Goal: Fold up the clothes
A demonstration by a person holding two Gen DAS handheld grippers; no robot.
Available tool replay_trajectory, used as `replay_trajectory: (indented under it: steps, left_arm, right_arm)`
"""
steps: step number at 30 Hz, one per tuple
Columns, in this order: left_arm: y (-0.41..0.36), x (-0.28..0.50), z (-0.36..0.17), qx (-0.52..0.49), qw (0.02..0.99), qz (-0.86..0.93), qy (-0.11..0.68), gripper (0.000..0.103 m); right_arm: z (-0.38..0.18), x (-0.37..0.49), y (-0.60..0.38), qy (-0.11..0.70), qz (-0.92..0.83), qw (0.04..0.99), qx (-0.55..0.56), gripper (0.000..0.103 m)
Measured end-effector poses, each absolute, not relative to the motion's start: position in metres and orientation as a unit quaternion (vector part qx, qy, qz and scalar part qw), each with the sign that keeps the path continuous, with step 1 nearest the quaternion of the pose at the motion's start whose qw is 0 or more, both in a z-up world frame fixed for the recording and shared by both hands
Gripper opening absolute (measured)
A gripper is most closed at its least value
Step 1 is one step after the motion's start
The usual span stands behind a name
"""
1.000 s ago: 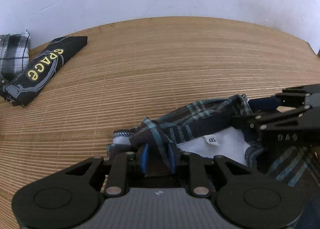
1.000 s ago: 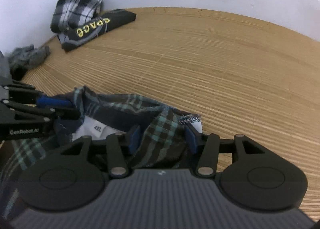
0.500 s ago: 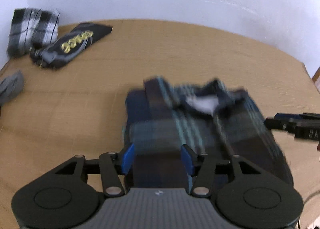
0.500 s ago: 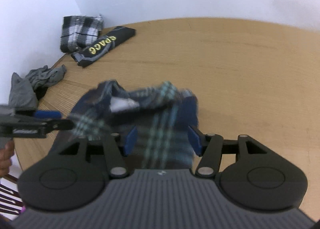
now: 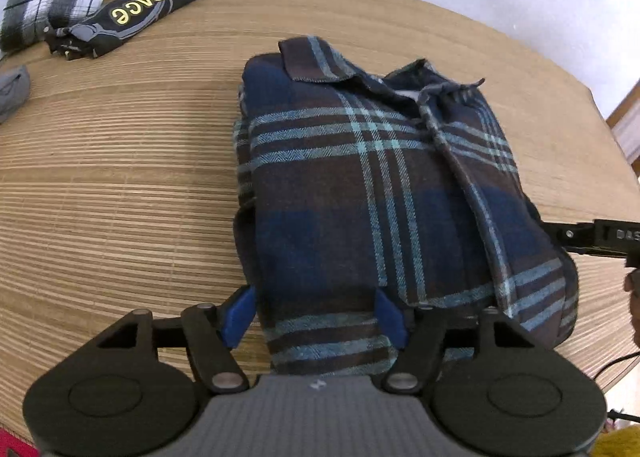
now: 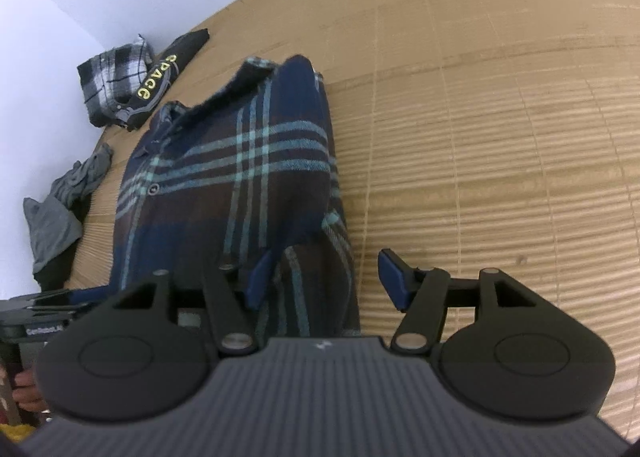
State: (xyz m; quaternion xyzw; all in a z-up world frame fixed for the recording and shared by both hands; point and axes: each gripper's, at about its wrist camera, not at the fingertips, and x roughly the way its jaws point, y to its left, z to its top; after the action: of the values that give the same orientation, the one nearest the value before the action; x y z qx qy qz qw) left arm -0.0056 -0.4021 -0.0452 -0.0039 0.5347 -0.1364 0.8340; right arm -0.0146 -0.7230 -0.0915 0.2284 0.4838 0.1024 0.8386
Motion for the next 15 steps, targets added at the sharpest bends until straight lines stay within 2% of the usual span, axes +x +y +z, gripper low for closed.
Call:
replay_trajectory:
  steps: [5,9,13,14,15]
  left_arm:
    - [-0.397,-0.004,-0.046,0.008,0.833,-0.152,0.532,0.07]
    - [-0.388,0.003,-0.044,0.012,0.83,-0.165,0.533,0.07]
    - [-0.379,0.008,-0.029,0.009,0.835,-0.175,0.522,0.069]
    - [-0.377,0.008,-0.024,0.01,0.838,-0.178,0.516,0.069]
    - [-0.375,0.008,-0.02,0.01,0.84,-0.183,0.511,0.069]
  right_arm:
    - [-0.078,-0.025,-0.703,0.483,0.102,0.852,0.176,0.062]
    - [-0.073,-0.03,-0.696,0.49,0.086,0.849,0.179,0.062]
    - [-0.069,-0.034,-0.705,0.449,0.069,0.87,0.192,0.062]
    - [-0.068,-0.036,-0.709,0.436,0.066,0.873,0.207,0.063]
    - [-0.068,-0.038,-0.713,0.429,0.073,0.872,0.224,0.072]
